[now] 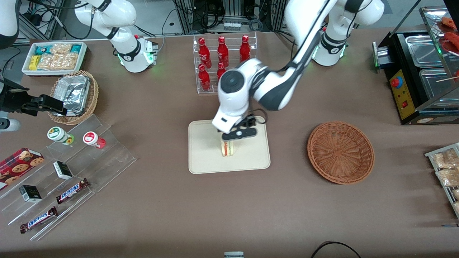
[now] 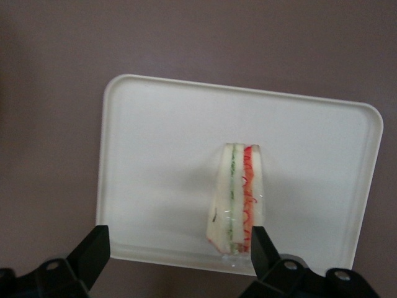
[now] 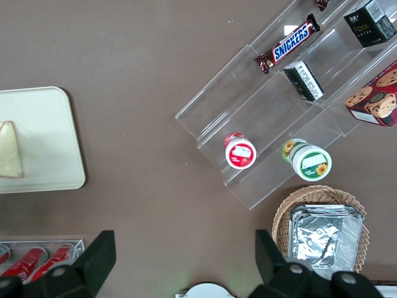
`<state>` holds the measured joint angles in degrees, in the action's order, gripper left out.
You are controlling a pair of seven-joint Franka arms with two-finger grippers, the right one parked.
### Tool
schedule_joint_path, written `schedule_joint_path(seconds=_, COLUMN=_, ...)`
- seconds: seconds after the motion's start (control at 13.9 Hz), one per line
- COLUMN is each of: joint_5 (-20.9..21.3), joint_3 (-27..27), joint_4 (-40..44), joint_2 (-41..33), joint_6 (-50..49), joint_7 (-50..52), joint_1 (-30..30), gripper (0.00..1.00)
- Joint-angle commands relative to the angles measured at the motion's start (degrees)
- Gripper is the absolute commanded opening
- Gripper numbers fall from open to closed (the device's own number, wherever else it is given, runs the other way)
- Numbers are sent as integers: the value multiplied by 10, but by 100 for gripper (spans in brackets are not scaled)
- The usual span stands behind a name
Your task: Place sandwich from basket to tray
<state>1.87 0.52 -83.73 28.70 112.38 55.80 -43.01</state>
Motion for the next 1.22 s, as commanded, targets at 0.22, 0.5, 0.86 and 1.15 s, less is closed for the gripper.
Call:
schedule_joint_path(seconds=0.22, joint_5=-10, joint_3=-1, joint_4=-69, joint_2=-149, joint_6=-101, joint_7=-95, joint_1=103, gripper=100)
schedule_joint_path(seconds=0.5, joint_5=-13, joint_3=-1, joint_4=-97, joint_2=-210, joint_6=-155, joint_7=-233, joint_1=180, gripper=100)
schedule_joint_path(seconds=0.86, joint_5=-13, joint_3=0, joint_4=-136, joint_2=-307, joint_6=-228, joint_7=-410, joint_1=275, gripper=100)
schedule_joint_path(seconds=1.15, joint_5=-10, joint_3=1, joint_4=-190, joint_2=-370, joint_6=-226, joint_7=-508, joint_1=324, gripper=100)
